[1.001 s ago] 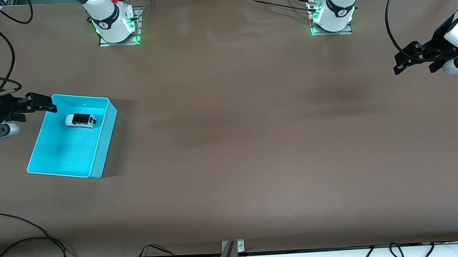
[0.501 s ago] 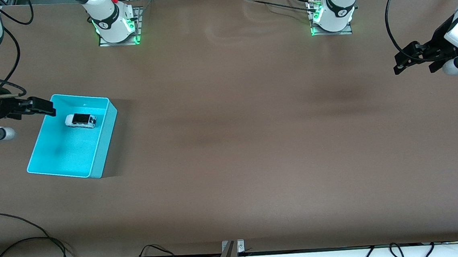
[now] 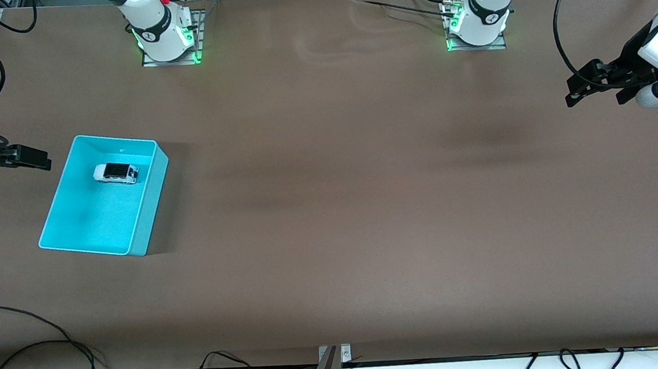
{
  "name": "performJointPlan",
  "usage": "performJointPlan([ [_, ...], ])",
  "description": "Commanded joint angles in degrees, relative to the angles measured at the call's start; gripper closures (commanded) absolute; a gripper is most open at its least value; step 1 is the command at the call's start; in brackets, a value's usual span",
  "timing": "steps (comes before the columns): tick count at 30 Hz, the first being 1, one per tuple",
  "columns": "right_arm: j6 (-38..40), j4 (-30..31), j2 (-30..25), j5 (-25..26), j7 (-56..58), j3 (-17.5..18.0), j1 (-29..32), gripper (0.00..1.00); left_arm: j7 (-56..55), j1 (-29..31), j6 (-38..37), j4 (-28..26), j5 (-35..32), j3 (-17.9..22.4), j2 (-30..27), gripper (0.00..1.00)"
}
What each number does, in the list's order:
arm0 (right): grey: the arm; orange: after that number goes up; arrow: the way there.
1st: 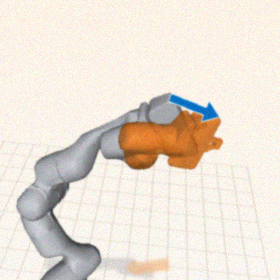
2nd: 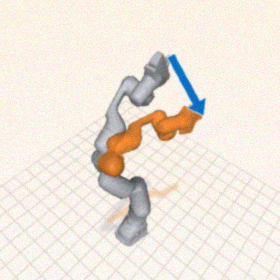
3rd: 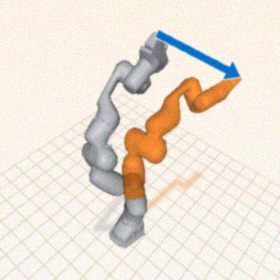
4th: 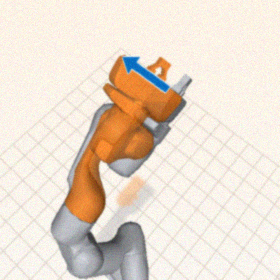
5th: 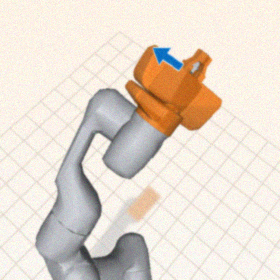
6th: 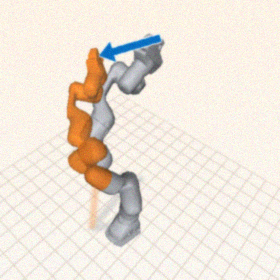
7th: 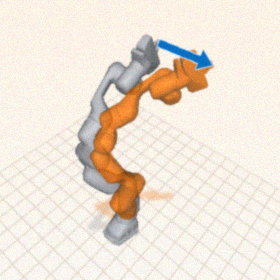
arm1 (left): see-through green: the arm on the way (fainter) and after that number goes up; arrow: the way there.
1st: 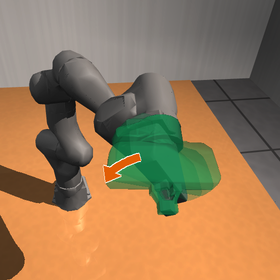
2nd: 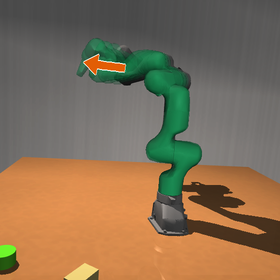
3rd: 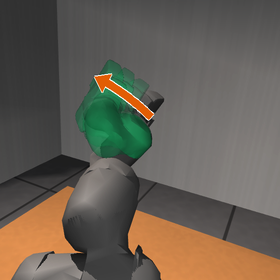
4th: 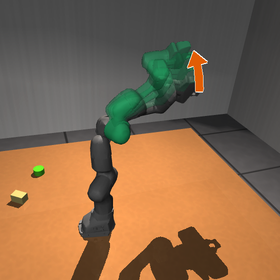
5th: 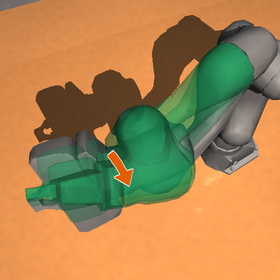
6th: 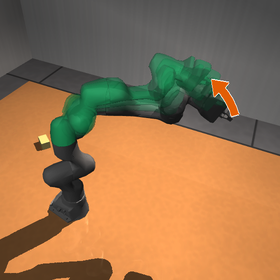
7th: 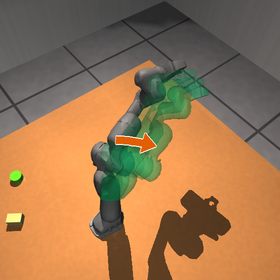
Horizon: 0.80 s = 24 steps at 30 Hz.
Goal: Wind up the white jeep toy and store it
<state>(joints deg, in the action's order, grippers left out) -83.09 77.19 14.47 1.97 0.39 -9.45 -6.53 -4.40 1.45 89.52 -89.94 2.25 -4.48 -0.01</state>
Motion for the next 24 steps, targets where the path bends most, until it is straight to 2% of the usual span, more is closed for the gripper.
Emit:
performJointPlan([
  [1,-1.81,3.49,-3.40,0.49,-0.74,0.74,-0.50,0.00,0.00,0.49,-1.46,1.79,1.44,-0.27,0.89,0.00],
  [4,-1.46,3.93,-4.10,0.32,-0.83,0.83,-0.59,0.00,0.00,0.49,-1.46,1.79,1.44,-0.36,0.98,0.00],
  [11,-6.11,13.59,-10.60,0.14,-0.83,1.71,-0.68,0.00,-0.09,0.49,-1.46,1.87,1.44,-0.36,0.89,0.00],
  [24,-6.99,12.99,-9.46,-0.04,0.31,1.71,-0.68,0.00,-0.09,0.49,-1.54,1.87,1.44,-0.36,0.89,0.00],
])
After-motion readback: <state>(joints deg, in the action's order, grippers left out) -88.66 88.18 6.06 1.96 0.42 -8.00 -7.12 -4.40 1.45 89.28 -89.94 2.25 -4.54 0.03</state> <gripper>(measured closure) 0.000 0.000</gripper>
